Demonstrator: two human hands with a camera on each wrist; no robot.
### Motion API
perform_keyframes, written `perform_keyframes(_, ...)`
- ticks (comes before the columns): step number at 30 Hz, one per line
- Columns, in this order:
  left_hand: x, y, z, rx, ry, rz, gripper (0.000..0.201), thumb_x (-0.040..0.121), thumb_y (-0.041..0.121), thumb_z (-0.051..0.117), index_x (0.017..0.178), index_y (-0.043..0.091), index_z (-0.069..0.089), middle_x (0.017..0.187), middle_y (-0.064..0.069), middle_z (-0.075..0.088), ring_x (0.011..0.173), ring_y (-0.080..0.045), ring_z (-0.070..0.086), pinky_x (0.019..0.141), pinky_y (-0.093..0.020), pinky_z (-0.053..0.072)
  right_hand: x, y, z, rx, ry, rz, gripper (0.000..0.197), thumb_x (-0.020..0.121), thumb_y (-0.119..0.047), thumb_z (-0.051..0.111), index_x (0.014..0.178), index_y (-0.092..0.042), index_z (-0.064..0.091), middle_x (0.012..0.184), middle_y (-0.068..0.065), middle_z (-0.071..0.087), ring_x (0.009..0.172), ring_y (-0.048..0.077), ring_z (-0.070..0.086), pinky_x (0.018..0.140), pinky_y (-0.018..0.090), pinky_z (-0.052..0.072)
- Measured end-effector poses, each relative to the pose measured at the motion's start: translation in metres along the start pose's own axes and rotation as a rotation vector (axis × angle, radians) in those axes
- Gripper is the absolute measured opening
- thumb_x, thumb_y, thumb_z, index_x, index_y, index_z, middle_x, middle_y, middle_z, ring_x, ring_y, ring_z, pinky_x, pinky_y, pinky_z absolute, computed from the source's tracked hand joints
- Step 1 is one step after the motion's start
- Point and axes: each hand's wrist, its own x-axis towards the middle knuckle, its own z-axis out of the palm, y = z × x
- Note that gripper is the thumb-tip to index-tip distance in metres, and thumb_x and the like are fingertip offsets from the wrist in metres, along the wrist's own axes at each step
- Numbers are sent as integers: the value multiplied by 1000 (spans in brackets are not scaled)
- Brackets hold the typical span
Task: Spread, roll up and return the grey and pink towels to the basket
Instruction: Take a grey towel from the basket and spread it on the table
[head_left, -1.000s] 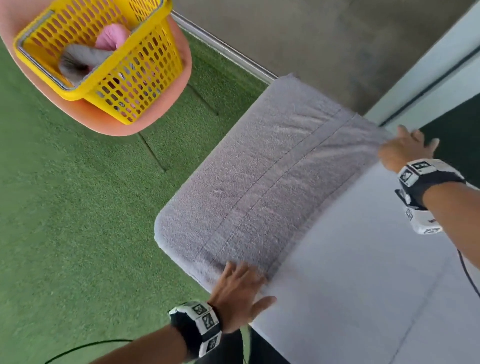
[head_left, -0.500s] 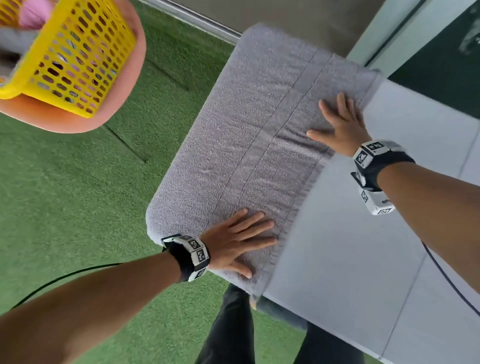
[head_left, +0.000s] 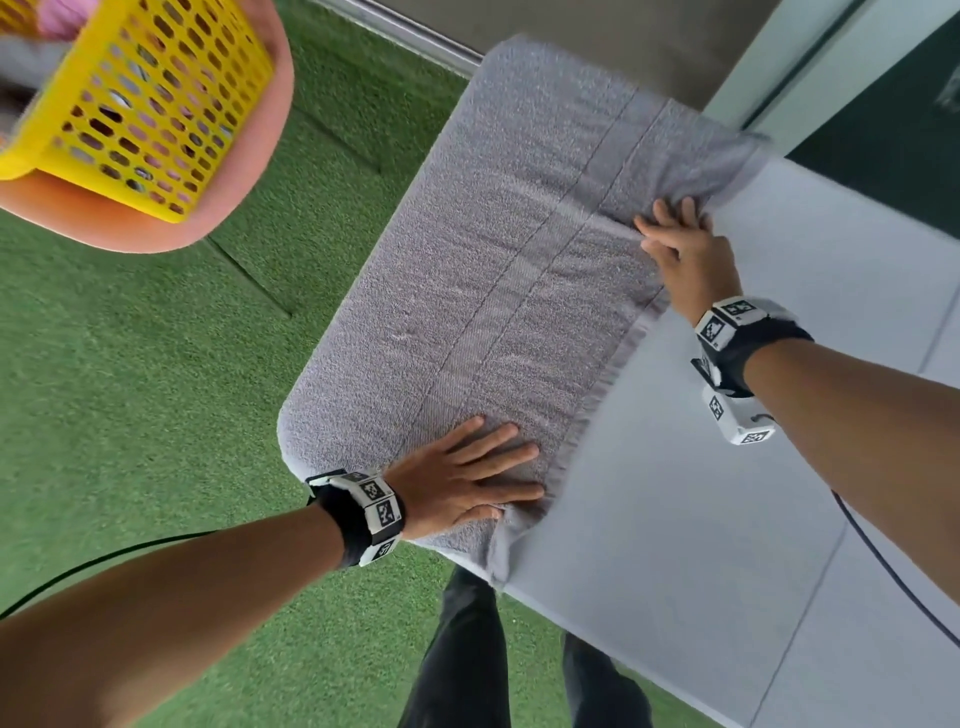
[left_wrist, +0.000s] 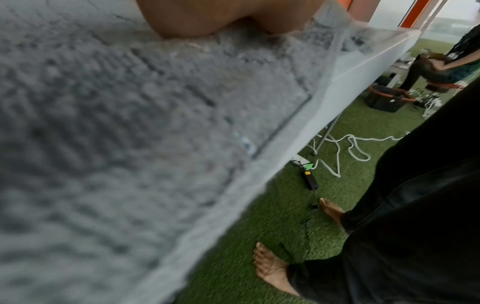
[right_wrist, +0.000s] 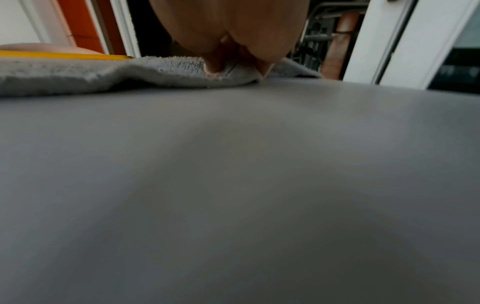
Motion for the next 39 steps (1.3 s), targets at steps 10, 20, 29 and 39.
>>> perform_keyframes(10,62,91,-5,-259,29,93,50,103,35,30,151,23,25,160,4,17,149,-22,-2,120,-45,-3,-35,58,-63,-181,-2,-31,38,94,0,56,131,-9,59,132,18,59,126,32,55,114,40,34)
perform_keyframes(20,236,314,-11,-380,-22,182,50,103,35,24,149,17,32,158,1,23,149,-21,0,119,-44,-8,-208,226,-202,-298,10,89,41,93,6,50,131,-8,59,132,23,58,117,36,61,106,50,44)
perform_keyframes(29,403,551,-1,-460,-133,219,61,100,40,5,150,14,28,159,0,19,149,-21,-6,118,-46,-9,-381,395,-306,-255,110,311,53,90,13,48,137,-12,54,143,17,51,130,33,50,113,38,32)
perform_keyframes(39,497,677,0,-435,-216,329,72,95,42,-3,148,9,34,158,-4,24,148,-26,0,116,-48,-9,-495,500,-372,-247,286,583,48,93,6,45,133,-17,59,135,20,57,114,46,58,104,57,43)
